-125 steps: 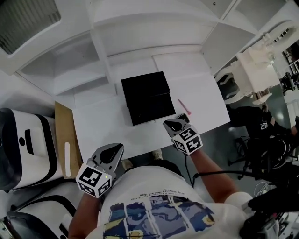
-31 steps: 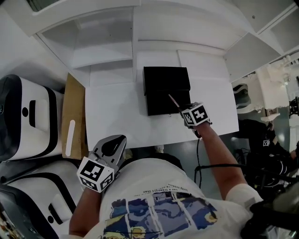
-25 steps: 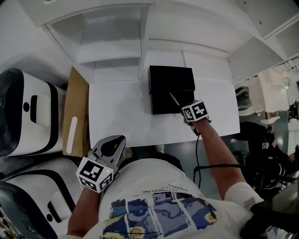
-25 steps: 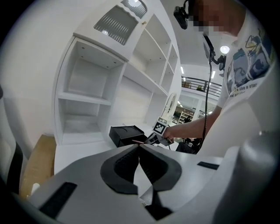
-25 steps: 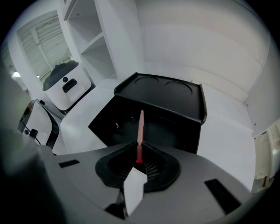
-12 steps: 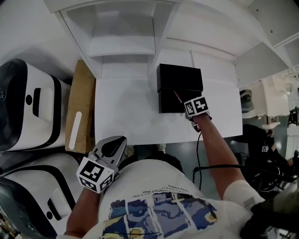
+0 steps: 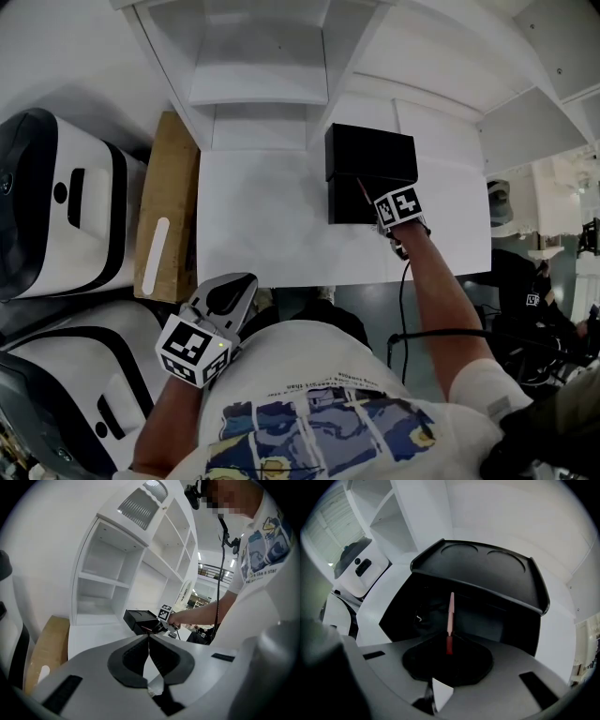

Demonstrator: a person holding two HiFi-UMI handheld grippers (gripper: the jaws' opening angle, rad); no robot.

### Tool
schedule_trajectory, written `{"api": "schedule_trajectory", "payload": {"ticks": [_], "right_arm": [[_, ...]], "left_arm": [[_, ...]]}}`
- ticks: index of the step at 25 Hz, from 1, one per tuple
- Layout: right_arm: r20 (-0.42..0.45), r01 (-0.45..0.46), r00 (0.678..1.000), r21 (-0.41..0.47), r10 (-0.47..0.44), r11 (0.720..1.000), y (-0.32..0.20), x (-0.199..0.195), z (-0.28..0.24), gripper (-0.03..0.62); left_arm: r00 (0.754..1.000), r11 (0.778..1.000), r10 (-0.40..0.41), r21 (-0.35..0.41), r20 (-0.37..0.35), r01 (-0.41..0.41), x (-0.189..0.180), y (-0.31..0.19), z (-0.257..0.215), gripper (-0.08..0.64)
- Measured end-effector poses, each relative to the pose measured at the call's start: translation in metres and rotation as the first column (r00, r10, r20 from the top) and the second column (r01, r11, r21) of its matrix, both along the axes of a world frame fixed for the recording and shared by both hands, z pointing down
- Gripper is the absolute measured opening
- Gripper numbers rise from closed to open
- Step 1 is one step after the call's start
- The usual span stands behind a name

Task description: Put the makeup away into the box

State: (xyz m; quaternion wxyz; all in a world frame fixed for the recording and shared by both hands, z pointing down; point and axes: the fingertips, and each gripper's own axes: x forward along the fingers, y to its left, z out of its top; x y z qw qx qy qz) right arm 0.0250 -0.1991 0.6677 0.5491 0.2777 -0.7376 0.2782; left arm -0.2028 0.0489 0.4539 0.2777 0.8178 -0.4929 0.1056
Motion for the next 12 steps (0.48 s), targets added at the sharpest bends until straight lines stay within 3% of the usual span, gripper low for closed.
{"api": "schedule_trajectory", "payload": {"ticks": [8, 12], "right_arm": [[-0.061, 0.038, 0.997, -0.044, -0.040, 0.998, 0.0041, -0.0006, 0.0052, 0.060], [-0.045, 0.039, 0.998, -0.066, -0.042, 0.997, 0.0067, -0.0025, 0.0056, 0.088]], "left_arm": [[1.000, 1.000, -0.001, -0.004, -0.008, 0.001, -0.0041, -0.0005, 0.0014, 0.014], [1.000, 1.000, 0.000, 0.001, -0.010, 0.000, -0.0030, -0.0019, 0.0001, 0.014]]}}
